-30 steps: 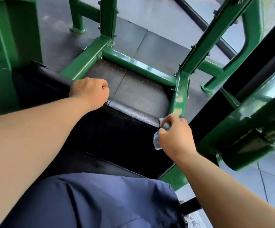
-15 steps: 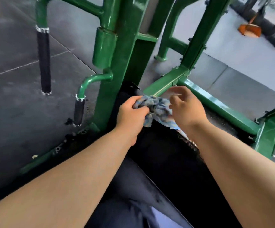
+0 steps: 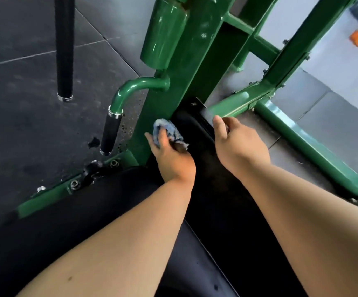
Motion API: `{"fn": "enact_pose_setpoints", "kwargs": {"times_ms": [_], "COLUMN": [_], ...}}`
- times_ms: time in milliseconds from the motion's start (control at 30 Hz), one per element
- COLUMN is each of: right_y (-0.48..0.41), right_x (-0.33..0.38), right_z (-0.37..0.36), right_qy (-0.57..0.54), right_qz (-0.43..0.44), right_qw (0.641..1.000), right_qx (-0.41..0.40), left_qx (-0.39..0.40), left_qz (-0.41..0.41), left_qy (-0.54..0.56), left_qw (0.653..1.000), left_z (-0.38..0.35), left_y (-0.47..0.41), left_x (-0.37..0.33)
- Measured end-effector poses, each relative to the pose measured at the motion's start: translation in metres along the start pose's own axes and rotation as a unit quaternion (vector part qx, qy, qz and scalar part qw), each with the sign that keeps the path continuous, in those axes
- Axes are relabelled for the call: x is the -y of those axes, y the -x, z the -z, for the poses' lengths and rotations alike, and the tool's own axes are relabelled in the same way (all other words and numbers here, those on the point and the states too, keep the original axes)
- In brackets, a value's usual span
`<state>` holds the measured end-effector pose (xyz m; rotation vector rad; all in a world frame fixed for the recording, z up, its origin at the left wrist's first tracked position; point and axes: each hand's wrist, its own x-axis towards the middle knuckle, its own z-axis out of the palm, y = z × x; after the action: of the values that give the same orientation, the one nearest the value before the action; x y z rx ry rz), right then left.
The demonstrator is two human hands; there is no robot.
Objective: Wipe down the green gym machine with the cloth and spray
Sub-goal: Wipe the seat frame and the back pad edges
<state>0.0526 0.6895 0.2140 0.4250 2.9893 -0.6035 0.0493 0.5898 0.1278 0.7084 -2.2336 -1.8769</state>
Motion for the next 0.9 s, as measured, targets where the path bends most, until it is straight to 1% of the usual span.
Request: {"fn": "enact_pose_setpoints", "kwargs": {"times_ms": [67,133,167,200,234,267,334,400,434,467,500,534,567,634,667,701,734,767,801,834,867,901], "right_y": [-0.001,-0.002,-0.003,-0.003,-0.003,-0.003,-0.003,-0.002,-0.003,-0.002,-0.002,-0.003,-0.004,-0.005,-0.005,-0.005,-0.003,-0.003,-0.003,-0.004,-0.003,-0.002], "right_x": [0.0,0.001,0.0,0.0,-0.001,-0.001,0.0,0.001,0.001,0.002,0.003,0.003,0.002,0.0,-0.001,0.0,-0.001,0.0,-0.001,0.0,0.002,0.003], "right_z": [-0.002,-0.004,-0.005,-0.007,-0.008,-0.008,-0.009,-0.009,-0.009,-0.008,-0.008,-0.008,-0.009,-0.01,-0.011,-0.01,-0.01,-0.009,-0.008,-0.008,-0.008,-0.008], "right_qy": [0.018,0.027,0.032,0.04,0.045,0.049,0.059,0.068,0.069,0.068,0.067,0.062,0.059,0.064,0.067,0.066,0.067,0.066,0.067,0.069,0.068,0.068], "right_qz": [0.007,0.005,0.005,0.004,0.006,0.008,0.008,0.005,0.003,-0.001,-0.004,-0.008,-0.012,-0.009,-0.006,-0.001,0.001,0.001,-0.001,-0.002,-0.002,-0.003], "right_qw": [1.0,0.999,0.998,0.998,0.998,0.997,0.997,0.996,0.996,0.996,0.996,0.997,0.996,0.996,0.996,0.997,0.997,0.997,0.997,0.996,0.997,0.997], "right_qx": [-0.013,-0.036,-0.045,-0.048,-0.051,-0.051,-0.053,-0.053,-0.053,-0.051,-0.051,-0.055,-0.058,-0.058,-0.052,-0.049,-0.044,-0.044,-0.046,-0.048,-0.048,-0.047], "left_qx": [0.008,0.014,0.022,0.026,0.03,0.029,0.004,-0.009,-0.023,-0.032,-0.039,-0.021,-0.001,0.028,0.02,0.026,0.039,0.043,0.03,0.008,-0.008,-0.012], "left_qz": [-0.119,-0.246,-0.284,-0.293,-0.27,-0.219,-0.078,0.036,0.057,0.049,-0.012,-0.088,-0.154,-0.201,-0.149,-0.069,0.017,0.059,0.069,0.038,-0.006,-0.087], "left_qy": [0.01,-0.004,-0.018,-0.027,-0.026,-0.026,-0.022,0.046,0.063,0.076,0.081,0.096,0.086,0.041,0.023,0.017,-0.006,-0.047,-0.086,-0.1,-0.11,-0.117], "left_qw": [0.993,0.969,0.958,0.955,0.962,0.975,0.997,0.998,0.996,0.995,0.996,0.991,0.984,0.978,0.988,0.997,0.999,0.996,0.993,0.994,0.994,0.989], "left_z": [0.0,0.001,-0.002,-0.004,-0.005,-0.006,-0.007,-0.008,-0.009,-0.009,-0.008,-0.006,-0.006,-0.01,-0.01,-0.007,-0.003,0.001,-0.001,-0.003,-0.002,0.001], "left_y": [0.004,0.004,0.002,0.001,0.004,0.008,0.016,0.019,0.017,0.017,0.015,0.012,0.012,0.005,0.003,0.001,0.004,0.005,0.008,0.01,0.012,0.014], "left_x": [-0.009,-0.015,-0.009,0.002,0.013,0.028,0.051,0.049,0.037,0.019,0.002,-0.012,-0.018,0.003,0.023,0.037,0.046,0.045,0.045,0.039,0.024,0.01]}}
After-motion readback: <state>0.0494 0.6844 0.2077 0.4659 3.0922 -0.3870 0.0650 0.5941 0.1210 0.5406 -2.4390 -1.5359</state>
